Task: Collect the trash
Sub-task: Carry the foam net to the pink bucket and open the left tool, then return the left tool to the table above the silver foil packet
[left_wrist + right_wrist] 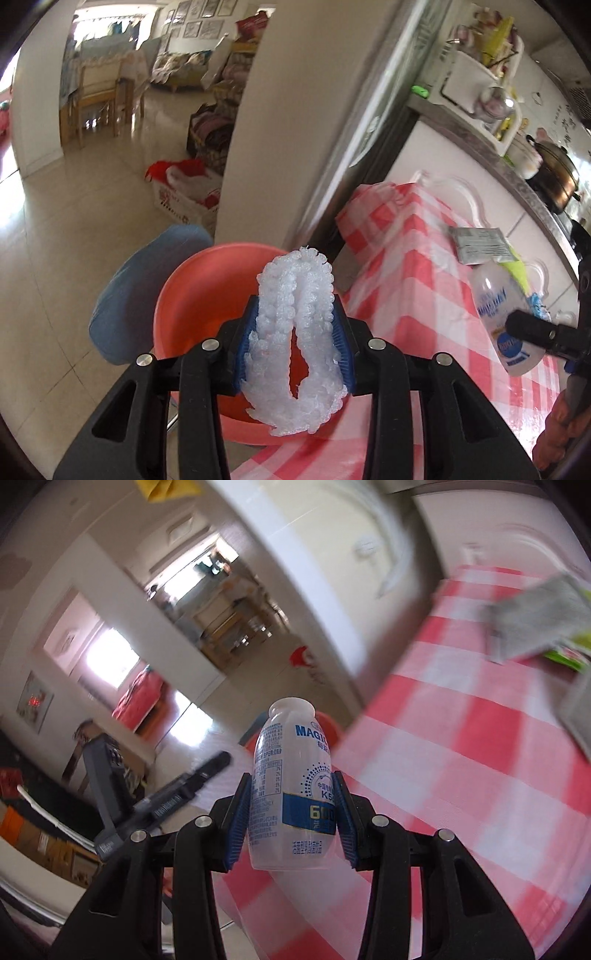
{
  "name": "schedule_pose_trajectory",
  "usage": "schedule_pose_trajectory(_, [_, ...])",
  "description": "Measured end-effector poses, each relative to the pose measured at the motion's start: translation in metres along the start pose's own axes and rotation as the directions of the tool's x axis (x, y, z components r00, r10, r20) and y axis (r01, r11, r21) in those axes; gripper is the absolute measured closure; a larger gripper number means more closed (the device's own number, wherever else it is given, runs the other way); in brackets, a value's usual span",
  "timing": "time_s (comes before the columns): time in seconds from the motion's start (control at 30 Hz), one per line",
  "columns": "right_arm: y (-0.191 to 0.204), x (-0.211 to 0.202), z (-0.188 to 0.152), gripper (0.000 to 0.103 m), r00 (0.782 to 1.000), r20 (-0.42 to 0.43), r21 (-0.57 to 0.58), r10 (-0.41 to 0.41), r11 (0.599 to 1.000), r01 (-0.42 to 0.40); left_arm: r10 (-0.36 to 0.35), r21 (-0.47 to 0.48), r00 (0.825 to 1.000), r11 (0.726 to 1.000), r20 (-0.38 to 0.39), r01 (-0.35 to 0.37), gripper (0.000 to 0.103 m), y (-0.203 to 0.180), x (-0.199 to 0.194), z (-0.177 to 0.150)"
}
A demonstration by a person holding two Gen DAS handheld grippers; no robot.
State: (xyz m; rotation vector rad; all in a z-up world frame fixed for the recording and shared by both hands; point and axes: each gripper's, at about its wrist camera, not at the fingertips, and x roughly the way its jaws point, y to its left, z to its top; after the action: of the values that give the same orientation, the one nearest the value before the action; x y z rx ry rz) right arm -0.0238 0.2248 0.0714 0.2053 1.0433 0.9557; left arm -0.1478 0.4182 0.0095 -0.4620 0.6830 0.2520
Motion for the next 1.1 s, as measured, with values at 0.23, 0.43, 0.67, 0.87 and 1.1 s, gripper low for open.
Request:
schedule_pose_trajectory(0.23, [0.034, 0.067, 0.023, 0.055, 0.997, -0.066, -0.088, -0.045, 0.995, 0.039, 0.014, -0.027, 0.999, 1.0, -0.034, -0.015, 0.045, 0.015, 0.023, -0.004])
schedule_pose_trajectory(0.43, [0.025, 0.086, 0.024, 0.028, 0.991, -0.054, -0.072, -0.122, 0.99, 0.118, 0.074, -0.028, 0.996, 0.997, -0.042, -0.075, 0.017, 0.026, 0.029, -0.007])
schedule_pose_trajectory(0.67, [-0.001, 0.022, 0.01, 0.019, 0.98, 0.111, 0.003, -0.165, 0.986, 0.165, 0.052, -0.079, 0.999, 0.996, 0.005, -0.051, 0.014, 0.037, 0.004, -0.007])
schedule_pose_trajectory(0.87, [-0.027, -0.03, -0.015, 0.01, 0.949, 0.238, 0.045, -0.206, 0.979, 0.201, 0.001, -0.063, 0.996, 0.998, 0.089, 0.005, 0.012, 0.027, -0.027, -0.003])
schedule_pose_trajectory(1.1, [-0.053, -0.069, -0.044, 0.008, 0.928, 0.306, 0.111, -0.214, 0.976, 0.188, -0.081, -0.019, 0.983, 0.996, 0.167, 0.086, 0.009, -0.012, -0.054, 0.003])
